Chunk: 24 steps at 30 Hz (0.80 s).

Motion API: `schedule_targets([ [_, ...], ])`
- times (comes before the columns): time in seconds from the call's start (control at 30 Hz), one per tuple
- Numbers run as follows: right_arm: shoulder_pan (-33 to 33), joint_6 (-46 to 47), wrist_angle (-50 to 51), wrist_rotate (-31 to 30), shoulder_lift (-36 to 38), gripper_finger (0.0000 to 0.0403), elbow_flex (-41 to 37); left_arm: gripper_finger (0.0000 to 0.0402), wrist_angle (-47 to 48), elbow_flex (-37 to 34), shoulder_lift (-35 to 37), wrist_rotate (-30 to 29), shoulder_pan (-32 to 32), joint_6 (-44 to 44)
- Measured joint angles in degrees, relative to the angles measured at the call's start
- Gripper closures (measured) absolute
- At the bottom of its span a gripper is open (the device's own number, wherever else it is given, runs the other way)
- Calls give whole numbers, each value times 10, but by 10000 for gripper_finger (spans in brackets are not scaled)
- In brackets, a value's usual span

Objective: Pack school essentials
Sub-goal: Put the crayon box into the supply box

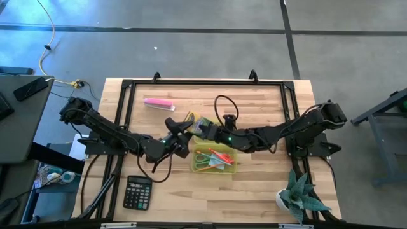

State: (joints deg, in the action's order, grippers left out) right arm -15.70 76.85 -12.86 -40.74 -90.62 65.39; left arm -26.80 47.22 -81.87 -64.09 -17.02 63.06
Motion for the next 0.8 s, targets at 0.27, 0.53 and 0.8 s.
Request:
schedule_targets([
  [0.27,9,-66,8,-3,31,338,-1,172,-2,0,0,-31,-15,-46],
  [0.53,31,-127,148,-7,115,338,-1,172,-1,0,13,-41,-22,-91],
  [0.8,47,-185,333,57,203,338,-1,172,2,0,13,-45,-21,-165],
])
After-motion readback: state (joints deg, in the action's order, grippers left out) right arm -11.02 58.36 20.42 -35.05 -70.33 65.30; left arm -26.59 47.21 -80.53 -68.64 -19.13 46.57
